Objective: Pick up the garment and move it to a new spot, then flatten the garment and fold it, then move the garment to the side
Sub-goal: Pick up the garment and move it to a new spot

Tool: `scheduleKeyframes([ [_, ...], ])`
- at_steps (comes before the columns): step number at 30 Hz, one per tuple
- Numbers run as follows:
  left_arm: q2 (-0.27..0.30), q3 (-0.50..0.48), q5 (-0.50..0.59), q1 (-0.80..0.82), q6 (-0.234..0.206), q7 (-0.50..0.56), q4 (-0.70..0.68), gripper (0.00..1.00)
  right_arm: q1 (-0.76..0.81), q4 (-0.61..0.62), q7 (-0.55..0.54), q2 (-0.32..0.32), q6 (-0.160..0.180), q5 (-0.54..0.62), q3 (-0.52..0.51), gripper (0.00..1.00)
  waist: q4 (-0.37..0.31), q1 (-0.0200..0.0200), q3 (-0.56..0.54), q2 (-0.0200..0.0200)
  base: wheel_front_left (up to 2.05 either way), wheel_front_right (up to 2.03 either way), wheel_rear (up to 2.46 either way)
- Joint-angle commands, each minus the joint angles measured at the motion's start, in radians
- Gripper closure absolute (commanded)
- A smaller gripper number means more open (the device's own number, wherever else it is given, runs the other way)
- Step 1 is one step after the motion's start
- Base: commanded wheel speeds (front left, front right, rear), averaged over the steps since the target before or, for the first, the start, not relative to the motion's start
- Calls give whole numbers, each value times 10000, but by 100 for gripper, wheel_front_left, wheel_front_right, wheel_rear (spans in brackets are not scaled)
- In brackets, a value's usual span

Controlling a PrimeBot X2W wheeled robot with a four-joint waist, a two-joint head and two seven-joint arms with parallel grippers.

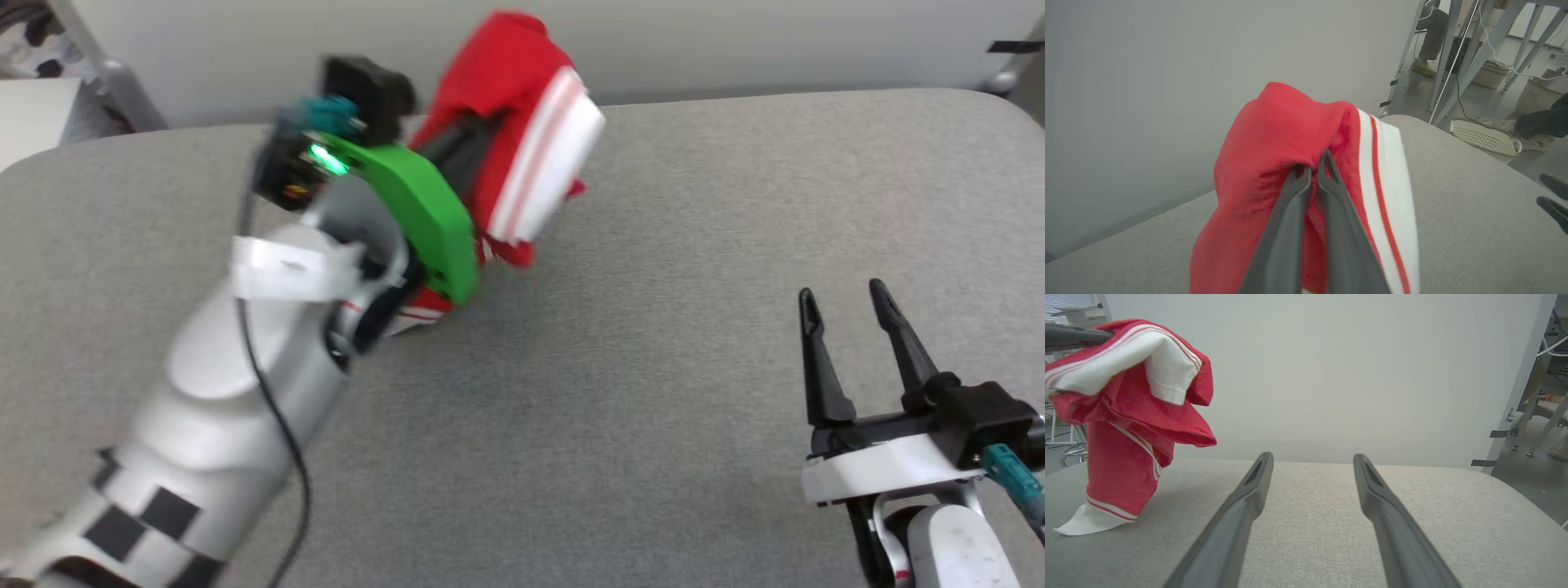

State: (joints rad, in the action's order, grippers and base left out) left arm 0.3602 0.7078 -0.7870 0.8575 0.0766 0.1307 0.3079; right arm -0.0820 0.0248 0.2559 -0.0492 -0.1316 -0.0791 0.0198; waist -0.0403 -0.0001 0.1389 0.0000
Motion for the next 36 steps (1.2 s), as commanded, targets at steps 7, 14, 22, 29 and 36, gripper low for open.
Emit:
scheduleKeyframes([
  [7,-2146,1099,103,-792,100,-692,1279,100,-147,-242,58,-12,9,-293,-1160,0,-1072,1,383,0,0,0,0],
  [14,-2974,2170,445,-970,66,-1015,3019,0,-351,-544,58,-11,9,-412,-1313,0,-1438,1,709,0,0,0,0],
  [22,-3090,2605,231,-791,247,-1763,3897,0,-358,-809,58,-11,9,-371,-1038,0,-1072,1,596,0,0,0,0],
  [29,-2834,2209,232,-619,166,-3137,4268,0,-81,-962,59,-11,9,-102,-1096,0,-196,1,-164,0,0,0,0],
  [36,-1705,1390,527,-1115,-367,-3877,3826,0,379,-1014,59,-11,9,111,-1278,0,653,1,-754,0,0,0,0],
])
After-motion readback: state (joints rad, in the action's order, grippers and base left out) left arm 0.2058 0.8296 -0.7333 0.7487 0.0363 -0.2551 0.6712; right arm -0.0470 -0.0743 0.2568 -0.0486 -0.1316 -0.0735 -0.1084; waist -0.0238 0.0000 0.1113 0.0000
